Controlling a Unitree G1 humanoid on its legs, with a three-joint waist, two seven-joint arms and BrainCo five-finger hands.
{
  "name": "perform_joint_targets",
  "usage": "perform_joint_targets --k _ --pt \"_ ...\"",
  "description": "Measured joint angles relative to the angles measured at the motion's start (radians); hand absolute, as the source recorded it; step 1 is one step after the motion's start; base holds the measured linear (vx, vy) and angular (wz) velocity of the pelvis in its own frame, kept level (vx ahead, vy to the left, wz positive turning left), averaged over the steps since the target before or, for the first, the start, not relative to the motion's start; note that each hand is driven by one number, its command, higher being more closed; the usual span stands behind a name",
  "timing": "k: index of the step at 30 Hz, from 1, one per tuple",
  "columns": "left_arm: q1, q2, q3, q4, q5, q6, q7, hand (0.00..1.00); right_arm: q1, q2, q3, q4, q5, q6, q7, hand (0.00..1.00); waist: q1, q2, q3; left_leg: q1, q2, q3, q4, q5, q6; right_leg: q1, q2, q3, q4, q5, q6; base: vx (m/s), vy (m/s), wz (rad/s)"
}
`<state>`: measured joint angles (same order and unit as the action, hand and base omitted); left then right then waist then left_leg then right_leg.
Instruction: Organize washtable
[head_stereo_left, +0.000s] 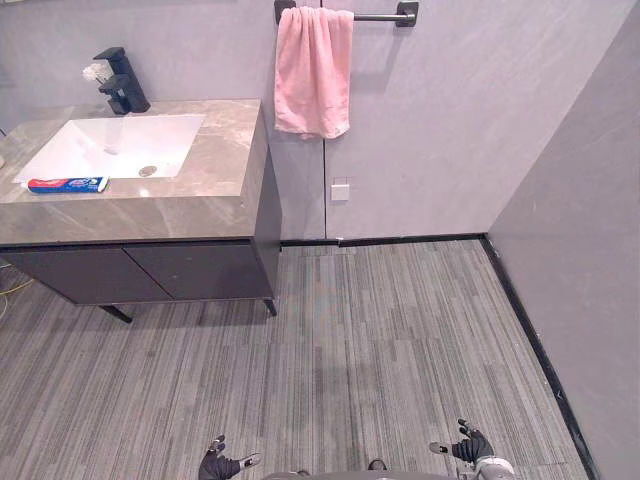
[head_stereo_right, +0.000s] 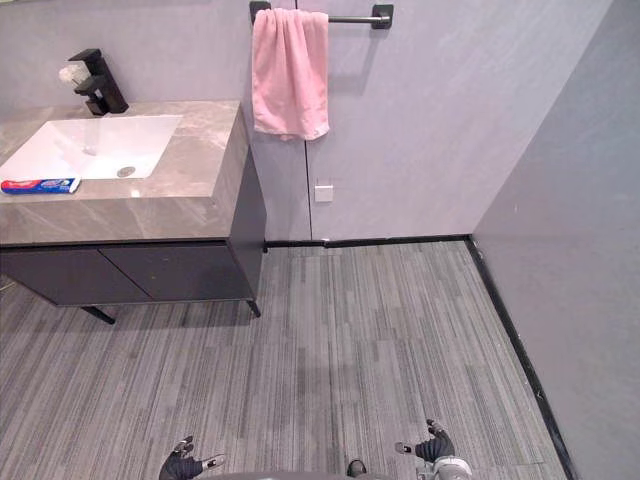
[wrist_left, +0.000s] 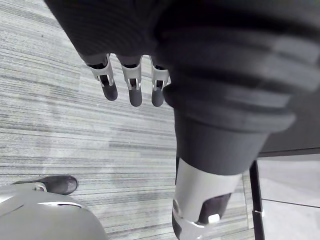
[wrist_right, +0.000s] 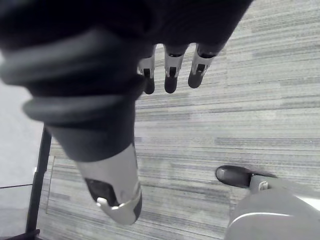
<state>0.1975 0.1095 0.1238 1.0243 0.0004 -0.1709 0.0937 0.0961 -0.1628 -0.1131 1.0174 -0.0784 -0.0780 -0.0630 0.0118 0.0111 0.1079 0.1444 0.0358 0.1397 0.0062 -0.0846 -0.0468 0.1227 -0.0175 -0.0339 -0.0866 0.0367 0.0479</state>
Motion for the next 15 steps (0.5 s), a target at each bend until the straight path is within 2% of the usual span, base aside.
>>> perform_joint_targets --k 15 --pt "0.001 -0.022 0.036 0.007 -0.030 0.001 -0.002 0.00 0.010 0.024 -0.046 0.018 0.028 0.008 -0.002 0.00 0.001 -0.003 0.002 0.004 0.003 0.015 -0.007 0.000 0.000 -0.001 0.003 0.010 -0.003 0.000 0.000 -0.02 -0.014 -0.01"
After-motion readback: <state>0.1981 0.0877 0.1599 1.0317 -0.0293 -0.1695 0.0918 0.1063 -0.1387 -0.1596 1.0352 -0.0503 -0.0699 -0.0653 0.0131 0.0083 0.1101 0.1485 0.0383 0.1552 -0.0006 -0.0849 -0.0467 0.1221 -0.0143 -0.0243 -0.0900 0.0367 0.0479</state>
